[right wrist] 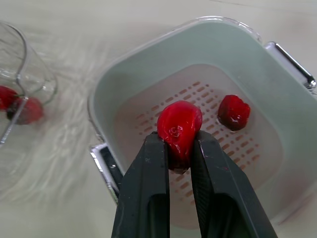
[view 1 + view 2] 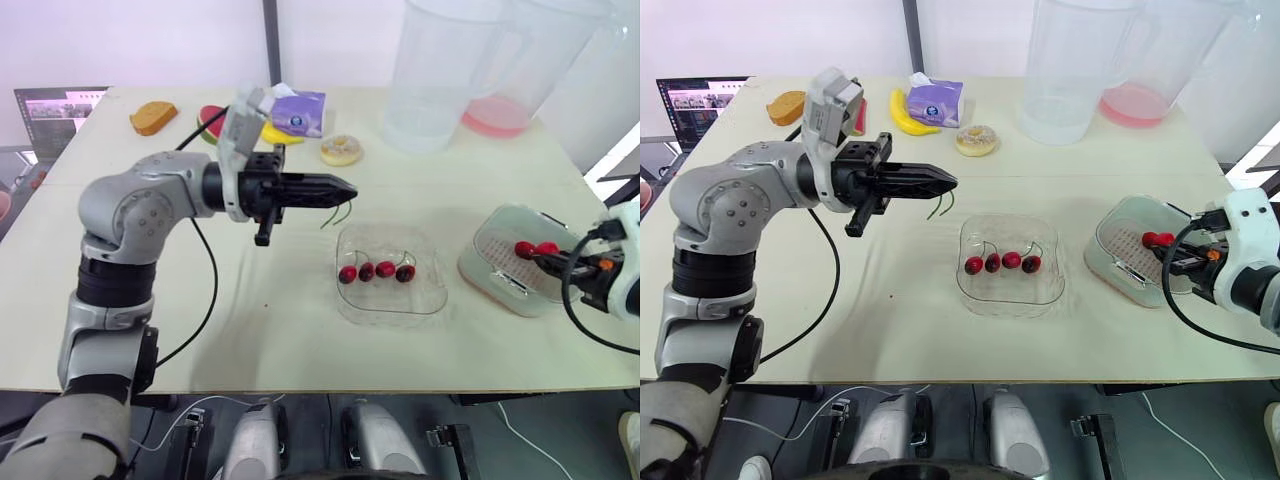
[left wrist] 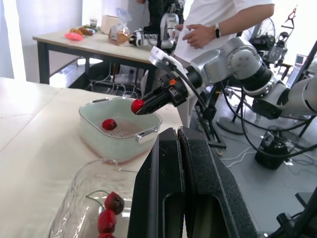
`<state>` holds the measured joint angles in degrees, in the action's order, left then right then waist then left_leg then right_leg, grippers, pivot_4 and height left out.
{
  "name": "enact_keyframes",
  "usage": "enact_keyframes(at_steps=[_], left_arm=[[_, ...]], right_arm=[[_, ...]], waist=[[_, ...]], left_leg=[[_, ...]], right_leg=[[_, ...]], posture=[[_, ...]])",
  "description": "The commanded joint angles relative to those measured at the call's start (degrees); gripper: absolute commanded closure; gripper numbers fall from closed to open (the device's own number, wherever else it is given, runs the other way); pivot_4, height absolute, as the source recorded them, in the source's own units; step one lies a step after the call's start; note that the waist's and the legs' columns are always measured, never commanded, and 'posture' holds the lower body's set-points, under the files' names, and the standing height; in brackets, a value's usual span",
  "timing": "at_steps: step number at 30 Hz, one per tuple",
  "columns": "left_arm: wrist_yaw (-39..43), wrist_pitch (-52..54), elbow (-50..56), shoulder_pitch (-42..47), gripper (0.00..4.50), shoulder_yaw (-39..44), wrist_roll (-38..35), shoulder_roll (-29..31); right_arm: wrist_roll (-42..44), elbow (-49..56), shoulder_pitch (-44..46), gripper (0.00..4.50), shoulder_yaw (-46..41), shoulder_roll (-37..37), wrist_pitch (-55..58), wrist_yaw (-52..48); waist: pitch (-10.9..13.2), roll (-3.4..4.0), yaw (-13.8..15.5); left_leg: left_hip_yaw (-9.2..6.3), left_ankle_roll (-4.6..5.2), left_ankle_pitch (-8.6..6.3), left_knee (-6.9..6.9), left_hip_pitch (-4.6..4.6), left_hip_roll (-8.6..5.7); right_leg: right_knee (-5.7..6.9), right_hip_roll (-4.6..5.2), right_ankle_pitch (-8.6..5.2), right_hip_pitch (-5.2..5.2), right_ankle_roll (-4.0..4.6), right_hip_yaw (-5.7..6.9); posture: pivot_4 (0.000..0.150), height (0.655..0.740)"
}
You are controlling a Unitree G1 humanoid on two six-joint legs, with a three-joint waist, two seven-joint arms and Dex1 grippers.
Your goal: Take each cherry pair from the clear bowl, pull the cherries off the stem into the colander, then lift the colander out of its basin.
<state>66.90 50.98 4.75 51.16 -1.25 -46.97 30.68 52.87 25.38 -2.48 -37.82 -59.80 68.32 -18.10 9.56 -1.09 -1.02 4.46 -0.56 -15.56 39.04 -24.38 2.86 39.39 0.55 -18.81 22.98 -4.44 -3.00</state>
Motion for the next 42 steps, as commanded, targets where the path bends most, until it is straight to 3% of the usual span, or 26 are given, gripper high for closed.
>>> enact_keyframes(at_steps=[1, 7, 13, 16, 20, 27, 35, 42], left_arm=[[0.2, -0.2, 1.7, 0.5, 4.50, 0.7, -1.0, 0.2], [0.4, -0.3, 1.7, 0.5, 4.50, 0.5, -0.8, 0.3], [-0.2, 0.3, 3.1, -0.1, 4.50, 0.9, -1.1, 0.7], [-0.6, 0.8, 4.1, -0.7, 4.50, 1.4, -1.4, 1.4], [-1.3, 1.4, 5.2, -2.0, 4.50, 1.9, -1.4, 2.8], [-3.4, 1.3, 9.0, -7.6, 4.50, 2.4, -0.3, 7.1], [-9.9, -6.3, 6.5, -23.0, 4.50, 6.7, 10.5, 16.4], [-9.4, -16.2, -3.0, -30.2, 4.50, 6.8, 18.8, 18.6]], right_arm=[[-4.2, -1.1, -0.1, 2.91, 0.8, 1.8, -2.4, 0.6], [-4.9, 1.7, 0.0, 0.06, -0.8, 2.3, -2.3, -2.5], [2.4, 9.0, 4.5, 0.02, -4.7, 2.1, -2.6, -7.1], [11.1, 14.1, 8.5, 0.02, -4.8, 4.1, -6.3, -10.4], [18.1, 20.0, 11.1, 0.02, 1.7, 7.0, -10.5, -10.5], [8.6, 23.9, 7.0, 0.02, 14.2, 6.6, -17.3, -15.0], [6.0, 23.9, 5.4, 0.02, 15.0, 5.8, -21.2, -17.4], [4.6, 22.6, 4.6, 0.02, 15.8, 5.0, -22.1, -18.6]], waist=[[0.0, -0.01, 0.1], [0.0, 0.01, 0.3], [0.0, 0.02, 0.0], [0.0, 0.02, 0.0], [0.0, 0.00, 0.2], [0.0, -0.01, 0.2], [0.0, 0.00, 0.1], [0.0, -0.03, 0.3]], left_leg=[[0.00, 0.00, 0.00, 0.00, 0.00, 0.00], [0.01, 0.00, 0.00, 0.01, -0.02, -0.05], [-0.01, 0.00, 0.00, 0.00, -0.01, -0.03], [-0.04, -0.01, 0.00, 0.00, 0.00, -0.01], [-0.07, 0.00, 0.00, 0.01, 0.00, -0.02], [-0.07, 0.05, -0.03, 0.05, -0.01, -0.04], [-0.07, 0.01, -0.01, 0.01, 0.07, 0.03], [-0.05, 0.08, -0.05, 0.02, 0.05, -0.02]], right_leg=[[-0.01, 0.00, 0.00, -0.01, 0.00, 0.00], [-0.02, 0.03, -0.01, -0.02, -0.04, 0.00], [-0.01, 0.01, -0.01, -0.02, -0.04, 0.00], [-0.01, -0.01, -0.01, -0.04, -0.03, 0.02], [-0.03, 0.02, -0.01, -0.09, -0.03, 0.04], [-0.06, 0.09, -0.01, -0.11, -0.04, 0.06], [-0.02, 0.07, 0.00, -0.12, -0.02, 0.07], [-0.07, 0.22, 0.00, -0.15, -0.02, 0.13]], posture=[[0.150, 0.7400], [0.150, 0.7400], [0.150, 0.7400], [0.150, 0.7400], [0.150, 0.7400], [0.150, 0.7400], [0.150, 0.7400], [0.150, 0.7400]])
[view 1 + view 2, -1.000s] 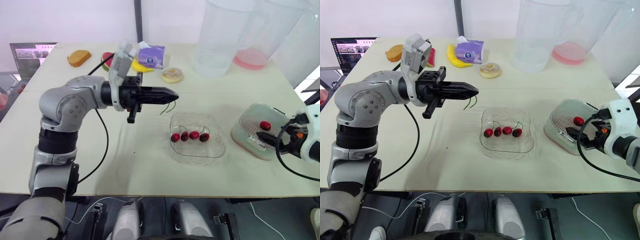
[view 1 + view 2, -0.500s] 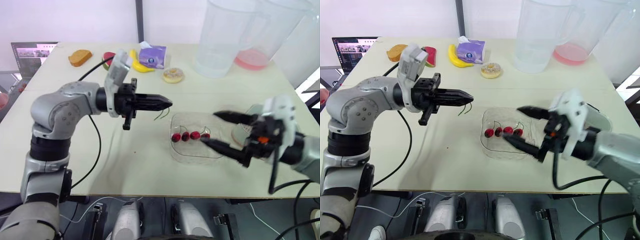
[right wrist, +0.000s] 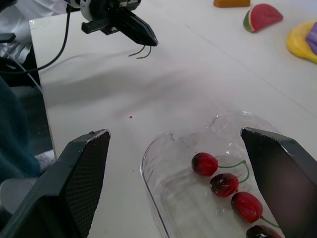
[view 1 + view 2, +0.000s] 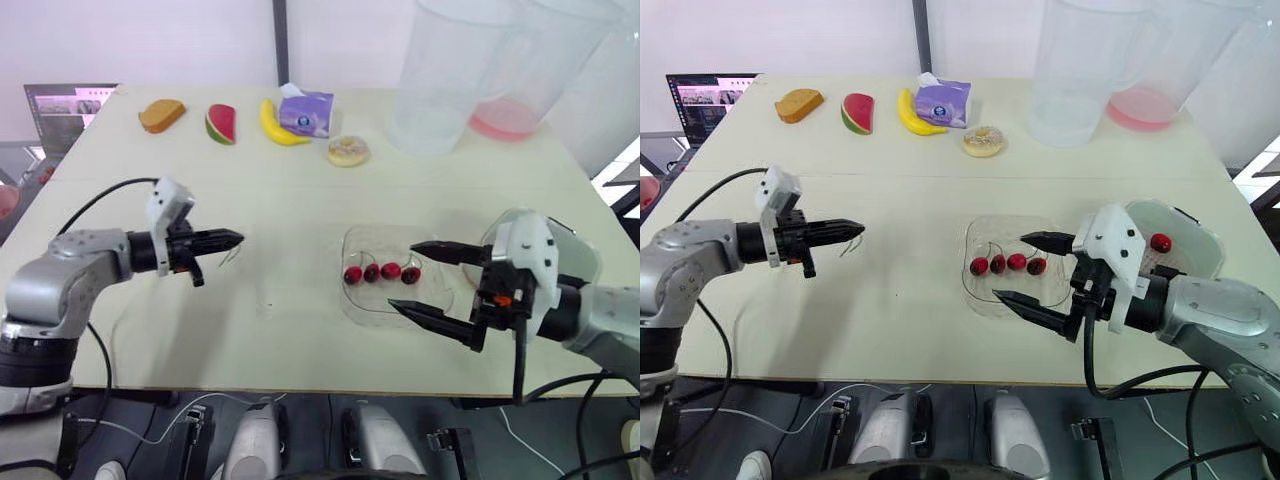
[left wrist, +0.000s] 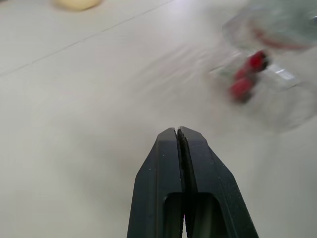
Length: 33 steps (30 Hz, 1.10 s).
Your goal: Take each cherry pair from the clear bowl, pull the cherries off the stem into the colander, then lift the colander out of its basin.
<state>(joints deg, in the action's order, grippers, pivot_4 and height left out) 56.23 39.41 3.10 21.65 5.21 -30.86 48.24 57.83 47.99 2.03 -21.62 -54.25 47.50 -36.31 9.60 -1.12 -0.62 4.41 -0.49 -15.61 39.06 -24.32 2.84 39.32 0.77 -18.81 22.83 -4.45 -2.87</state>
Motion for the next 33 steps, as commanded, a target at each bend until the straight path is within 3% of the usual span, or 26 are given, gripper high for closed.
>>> enact_keyframes(at_steps=[1, 6, 9, 16, 24, 33], left_arm=[[1.4, -5.1, -2.4, -1.0, 4.50, 0.6, 3.0, 0.9], [2.7, -7.4, -5.3, -1.6, 4.50, 1.1, 4.3, 0.8], [4.0, -7.4, -6.3, -1.8, 3.69, 1.1, 4.4, 1.1], [6.1, -7.7, -7.3, -0.5, 0.11, 0.7, 5.0, 1.4], [12.2, -7.6, -2.9, 5.3, 0.04, 0.4, 3.2, 2.8], [18.1, 0.7, 13.4, 6.0, 0.04, 1.2, -8.6, 5.0]], right_arm=[[-0.6, -0.1, 0.1, 0.02, -0.1, -0.6, -1.3, -0.5], [-0.9, -0.5, 0.2, 0.02, 0.3, -1.1, -1.4, -1.0], [-0.9, -0.6, 0.2, 0.00, 0.0, -1.3, -1.4, -1.0], [-1.1, -0.9, 0.2, 0.00, -0.1, -1.3, -1.4, -0.7], [-1.2, -1.9, -1.3, 0.00, -2.6, -1.4, -1.3, -0.9], [-3.7, -4.5, -6.0, 0.00, -5.8, -2.3, 1.0, 0.0]], waist=[[0.0, 0.00, -0.1], [0.0, 0.00, -0.1], [0.0, 0.00, -0.1], [0.0, 0.00, -0.1], [0.0, 0.00, -0.1], [0.0, 0.00, -0.2]], left_leg=[[0.01, 0.00, 0.00, 0.00, 0.00, 0.00], [0.00, 0.01, -0.01, 0.00, 0.00, 0.01], [0.00, 0.01, -0.01, 0.00, 0.00, 0.01], [0.00, 0.02, -0.01, 0.00, 0.00, 0.02], [0.01, 0.03, -0.02, 0.00, -0.01, 0.00], [0.02, 0.02, -0.02, 0.01, 0.00, 0.02]], right_leg=[[0.00, 0.01, 0.00, 0.00, 0.00, 0.00], [0.01, 0.03, 0.00, 0.00, 0.01, 0.02], [0.01, 0.03, 0.01, 0.01, 0.01, 0.02], [0.01, 0.03, 0.01, 0.00, 0.01, 0.03], [0.01, 0.02, 0.01, 0.00, 0.00, 0.03], [0.01, -0.02, 0.01, 0.00, 0.00, 0.01]], posture=[[0.150, 0.7400], [0.150, 0.7400], [0.150, 0.7400], [0.150, 0.7400], [0.150, 0.7400], [0.150, 0.7400]])
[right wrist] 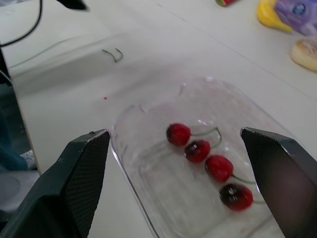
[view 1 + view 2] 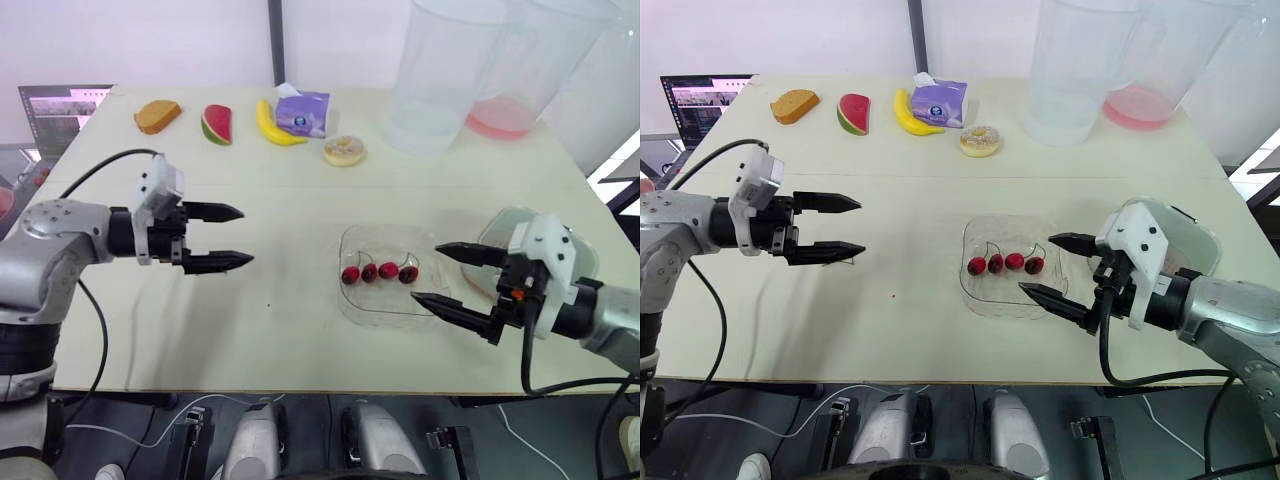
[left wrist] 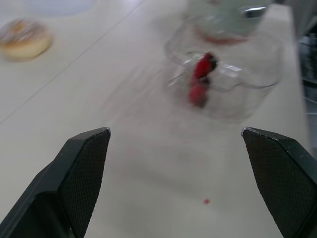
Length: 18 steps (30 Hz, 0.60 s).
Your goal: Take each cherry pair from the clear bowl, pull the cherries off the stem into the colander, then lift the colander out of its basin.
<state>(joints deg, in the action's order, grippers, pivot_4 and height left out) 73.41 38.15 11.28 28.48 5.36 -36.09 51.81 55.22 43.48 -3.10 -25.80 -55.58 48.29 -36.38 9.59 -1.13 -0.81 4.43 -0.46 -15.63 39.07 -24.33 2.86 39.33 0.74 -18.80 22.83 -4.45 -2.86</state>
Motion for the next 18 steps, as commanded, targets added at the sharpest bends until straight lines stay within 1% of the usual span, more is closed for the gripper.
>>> enact_keyframes(at_steps=[1, 5, 12, 15, 18], left_arm=[[1.0, 1.7, 6.6, -2.0, 0.04, 0.9, -3.4, 1.6], [-0.5, 2.2, 10.0, -4.2, 0.04, 0.5, -4.5, 0.7], [-1.7, 1.8, 9.9, -3.8, 0.04, -0.5, -4.2, -0.5], [-1.7, 1.6, 9.6, -3.1, 0.04, -1.0, -4.1, -0.9], [-1.6, 1.4, 9.0, -2.0, 0.04, -1.9, -4.0, -1.3]], right_arm=[[-1.4, 0.1, -1.8, 0.00, -1.8, -1.1, 0.5, -0.1], [-2.6, 0.8, -3.8, 0.00, -2.4, -1.7, 1.0, -0.3], [-1.8, 1.3, -1.0, 0.00, -1.1, -3.3, 3.0, 1.0], [-3.1, 0.1, 3.0, 0.00, 2.4, -6.0, 4.4, 0.9], [-7.5, -3.2, 10.3, 0.00, 10.0, -11.0, 4.3, -1.5]], waist=[[0.0, 0.00, -0.1], [0.0, 0.01, -0.1], [0.0, 0.01, 0.0], [0.0, 0.01, 0.0], [0.0, 0.01, -0.1]], left_leg=[[0.00, 0.00, 0.00, 0.00, 0.01, 0.00], [-0.02, -0.02, 0.01, 0.00, 0.07, 0.02], [-0.02, -0.02, 0.01, 0.02, 0.07, 0.00], [-0.01, -0.02, 0.01, 0.02, 0.07, 0.00], [0.00, -0.02, 0.01, 0.02, 0.10, 0.00]], right_leg=[[0.00, -0.01, 0.00, -0.01, 0.00, 0.00], [0.02, -0.06, 0.00, -0.04, 0.00, -0.01], [0.01, -0.07, 0.00, -0.06, 0.00, -0.02], [0.01, -0.07, 0.00, -0.06, 0.00, -0.02], [0.02, -0.07, 0.00, -0.06, 0.00, -0.04]], posture=[[0.150, 0.7400], [0.150, 0.7400], [0.150, 0.7400], [0.150, 0.7400], [0.150, 0.7400]])
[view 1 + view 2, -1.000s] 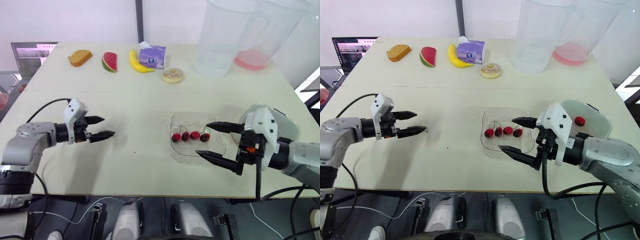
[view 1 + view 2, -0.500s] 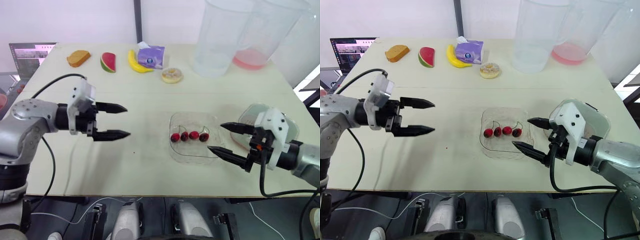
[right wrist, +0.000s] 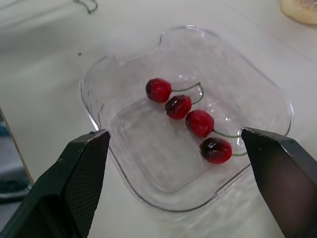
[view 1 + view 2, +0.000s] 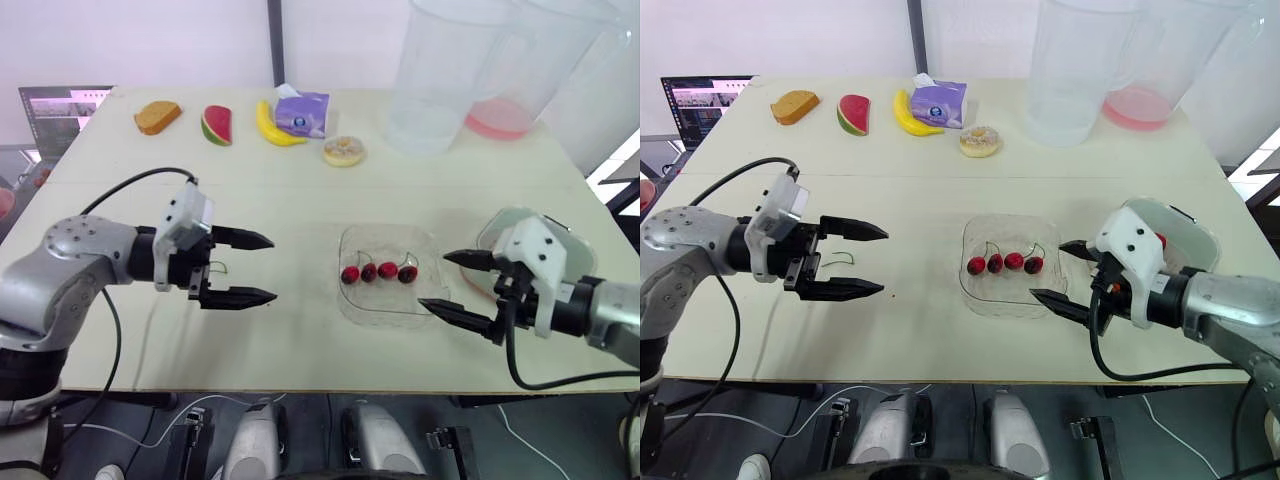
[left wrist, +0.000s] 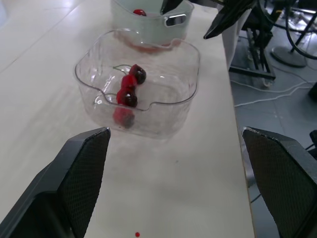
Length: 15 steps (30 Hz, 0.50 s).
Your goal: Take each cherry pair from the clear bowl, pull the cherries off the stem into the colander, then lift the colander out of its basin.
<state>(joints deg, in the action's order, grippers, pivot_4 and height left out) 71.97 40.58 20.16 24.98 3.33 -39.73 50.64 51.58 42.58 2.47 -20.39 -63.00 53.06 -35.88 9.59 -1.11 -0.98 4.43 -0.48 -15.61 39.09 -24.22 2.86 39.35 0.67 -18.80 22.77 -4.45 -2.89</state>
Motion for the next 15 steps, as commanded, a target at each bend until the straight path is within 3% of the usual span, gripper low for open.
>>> enact_keyframes(at_steps=[1, 8, 15], left_arm=[[0.0, -1.1, -0.1, 1.8, 0.04, -0.2, -0.3, -0.3], [0.8, -2.4, -2.6, 4.1, 0.04, -2.6, 1.2, -1.5], [0.7, -2.8, -3.3, 5.0, 0.04, -3.7, 1.6, -2.4]], right_arm=[[-5.2, -3.2, 6.6, 0.00, 6.8, -4.9, -0.8, -3.1], [-27.1, -13.9, 32.5, 0.00, 37.0, -11.3, -5.5, -22.3], [-41.8, -23.2, 49.2, 0.00, 55.7, -2.3, -3.7, -35.0]], waist=[[0.0, 0.02, 0.0], [0.0, 0.07, -0.1], [0.0, 0.07, -0.1]], left_leg=[[0.00, 0.00, 0.00, 0.00, -0.01, 0.00], [0.12, 0.02, -0.01, 0.00, -0.09, 0.01], [0.21, 0.02, -0.01, 0.02, -0.26, 0.02]], right_leg=[[0.00, 0.00, 0.00, 0.02, 0.00, 0.00], [0.03, 0.02, -0.01, 0.24, 0.03, -0.05], [0.11, 0.02, 0.00, 0.47, 0.04, -0.10]], posture=[[0.150, 0.7400], [0.150, 0.7400], [0.150, 0.7400]])
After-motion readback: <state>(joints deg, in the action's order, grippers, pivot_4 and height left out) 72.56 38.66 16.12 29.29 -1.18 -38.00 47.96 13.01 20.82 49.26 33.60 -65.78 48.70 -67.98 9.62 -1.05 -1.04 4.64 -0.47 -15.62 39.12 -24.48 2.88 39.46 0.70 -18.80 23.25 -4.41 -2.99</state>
